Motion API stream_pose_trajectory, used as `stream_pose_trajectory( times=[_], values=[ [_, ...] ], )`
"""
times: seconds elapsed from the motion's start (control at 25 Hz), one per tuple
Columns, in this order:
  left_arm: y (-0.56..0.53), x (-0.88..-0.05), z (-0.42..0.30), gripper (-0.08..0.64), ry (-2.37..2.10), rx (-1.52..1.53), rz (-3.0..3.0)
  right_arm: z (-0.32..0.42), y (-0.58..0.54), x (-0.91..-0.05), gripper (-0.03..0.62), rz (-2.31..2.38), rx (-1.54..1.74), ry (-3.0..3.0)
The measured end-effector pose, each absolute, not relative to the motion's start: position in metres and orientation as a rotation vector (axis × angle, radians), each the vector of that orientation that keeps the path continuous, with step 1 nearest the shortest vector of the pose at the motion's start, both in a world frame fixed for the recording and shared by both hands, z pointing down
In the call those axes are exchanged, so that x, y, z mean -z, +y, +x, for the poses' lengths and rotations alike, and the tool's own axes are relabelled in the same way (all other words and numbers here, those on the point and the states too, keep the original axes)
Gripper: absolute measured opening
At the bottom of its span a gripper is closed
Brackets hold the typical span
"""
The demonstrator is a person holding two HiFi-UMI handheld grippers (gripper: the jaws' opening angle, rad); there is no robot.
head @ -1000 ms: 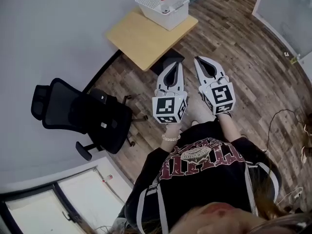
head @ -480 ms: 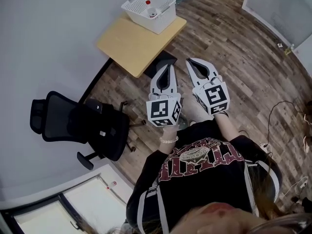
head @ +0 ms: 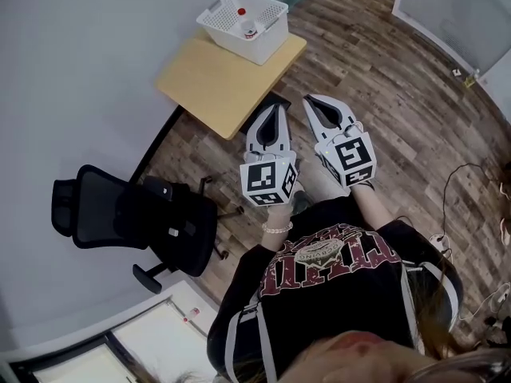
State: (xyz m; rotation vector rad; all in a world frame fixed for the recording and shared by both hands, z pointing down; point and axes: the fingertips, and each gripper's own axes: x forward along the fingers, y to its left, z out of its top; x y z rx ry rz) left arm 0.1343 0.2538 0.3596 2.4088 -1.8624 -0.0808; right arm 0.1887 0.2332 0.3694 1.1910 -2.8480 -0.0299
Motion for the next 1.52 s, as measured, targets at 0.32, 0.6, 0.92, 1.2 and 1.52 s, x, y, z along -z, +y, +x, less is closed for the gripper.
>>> stream_pose_trajectory(
  times=[0.32, 0.6, 0.92, 1.2, 1.52],
  values=[
    [0.218, -0.364, 0.104, 0.046, -1.812, 0.081, 2.423, 0.157, 0.201, -0.368, 0.018, 1.221, 0.025, -2.833],
    [0.190, -0.368, 0.087, 0.048, -1.768, 0.077, 2.447, 0.140, 0.178, -0.373, 0.018, 1.259, 0.030, -2.798],
    [0.167, -0.367, 0.078, 0.048, -1.699, 0.087, 2.492, 0.125, 0.155, -0.370, 0.018, 1.318, 0.032, -2.781],
    [0.155, -0.366, 0.058, 0.048, -1.699, 0.097, 2.511, 0.106, 0.144, -0.373, 0.019, 1.336, 0.036, -2.769],
    [0.148, -0.369, 0.037, 0.048, -1.684, 0.103, 2.504, 0.091, 0.134, -0.378, 0.018, 1.363, 0.003, -2.759]
  ],
)
